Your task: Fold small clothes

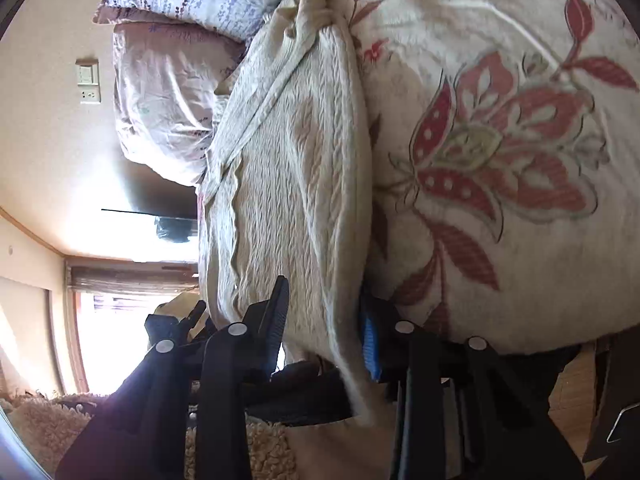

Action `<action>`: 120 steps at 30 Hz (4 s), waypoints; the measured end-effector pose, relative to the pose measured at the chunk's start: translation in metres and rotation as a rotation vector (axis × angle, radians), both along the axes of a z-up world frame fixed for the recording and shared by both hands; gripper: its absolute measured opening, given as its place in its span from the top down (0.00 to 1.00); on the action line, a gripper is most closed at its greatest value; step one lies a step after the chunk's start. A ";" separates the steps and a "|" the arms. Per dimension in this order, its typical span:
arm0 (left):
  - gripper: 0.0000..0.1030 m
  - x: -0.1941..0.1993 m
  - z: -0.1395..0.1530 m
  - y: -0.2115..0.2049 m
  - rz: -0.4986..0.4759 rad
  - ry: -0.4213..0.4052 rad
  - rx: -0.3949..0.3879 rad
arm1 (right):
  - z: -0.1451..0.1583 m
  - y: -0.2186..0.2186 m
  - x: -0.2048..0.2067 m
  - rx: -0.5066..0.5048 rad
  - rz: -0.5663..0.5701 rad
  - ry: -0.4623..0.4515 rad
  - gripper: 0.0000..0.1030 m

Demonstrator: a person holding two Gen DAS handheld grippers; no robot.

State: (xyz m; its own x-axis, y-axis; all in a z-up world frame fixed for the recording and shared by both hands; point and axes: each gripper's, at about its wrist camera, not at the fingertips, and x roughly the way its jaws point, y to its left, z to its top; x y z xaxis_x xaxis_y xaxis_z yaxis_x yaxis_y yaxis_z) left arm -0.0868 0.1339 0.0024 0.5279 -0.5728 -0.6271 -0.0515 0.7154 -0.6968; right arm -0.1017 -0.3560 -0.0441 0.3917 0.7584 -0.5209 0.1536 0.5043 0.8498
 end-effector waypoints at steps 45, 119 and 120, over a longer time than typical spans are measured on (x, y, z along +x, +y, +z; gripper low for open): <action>0.95 0.065 0.047 -0.010 -0.059 -0.109 -0.074 | 0.037 -0.002 0.037 0.092 0.088 -0.194 0.92; 0.46 0.248 0.025 -0.007 0.014 -0.038 0.121 | 0.048 -0.027 0.211 -0.393 -0.191 -0.172 0.48; 0.48 0.246 0.024 -0.007 0.019 -0.037 0.118 | 0.047 -0.027 0.209 -0.395 -0.198 -0.166 0.48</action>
